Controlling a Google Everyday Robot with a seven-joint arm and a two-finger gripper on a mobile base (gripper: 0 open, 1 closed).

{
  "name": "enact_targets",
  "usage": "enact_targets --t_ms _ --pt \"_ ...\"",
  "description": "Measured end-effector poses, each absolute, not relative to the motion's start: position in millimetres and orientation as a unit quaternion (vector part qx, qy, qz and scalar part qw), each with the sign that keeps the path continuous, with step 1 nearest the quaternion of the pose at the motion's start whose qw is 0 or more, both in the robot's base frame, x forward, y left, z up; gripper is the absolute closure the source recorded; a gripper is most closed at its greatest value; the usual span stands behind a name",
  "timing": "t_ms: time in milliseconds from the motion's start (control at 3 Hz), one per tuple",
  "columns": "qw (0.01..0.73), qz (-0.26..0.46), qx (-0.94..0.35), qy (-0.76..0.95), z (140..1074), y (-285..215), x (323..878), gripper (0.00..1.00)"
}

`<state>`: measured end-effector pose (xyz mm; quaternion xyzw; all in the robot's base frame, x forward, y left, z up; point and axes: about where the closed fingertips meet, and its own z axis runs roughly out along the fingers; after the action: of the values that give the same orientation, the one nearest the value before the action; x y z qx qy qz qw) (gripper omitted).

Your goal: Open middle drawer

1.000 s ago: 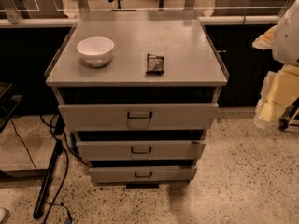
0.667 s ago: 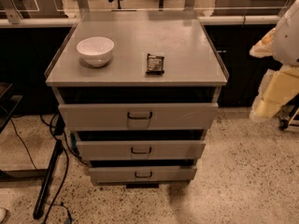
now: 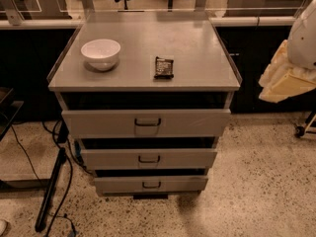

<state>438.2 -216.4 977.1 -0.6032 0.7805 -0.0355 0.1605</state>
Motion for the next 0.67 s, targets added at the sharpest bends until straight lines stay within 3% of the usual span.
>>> enact_targets --t_ms 333,667 --pt "0.160 -0.036 -0.603 0.780 977.1 -216.4 438.2 0.88" --pt "0.160 -0.036 -0.603 0.780 977.1 -216.4 438.2 1.00"
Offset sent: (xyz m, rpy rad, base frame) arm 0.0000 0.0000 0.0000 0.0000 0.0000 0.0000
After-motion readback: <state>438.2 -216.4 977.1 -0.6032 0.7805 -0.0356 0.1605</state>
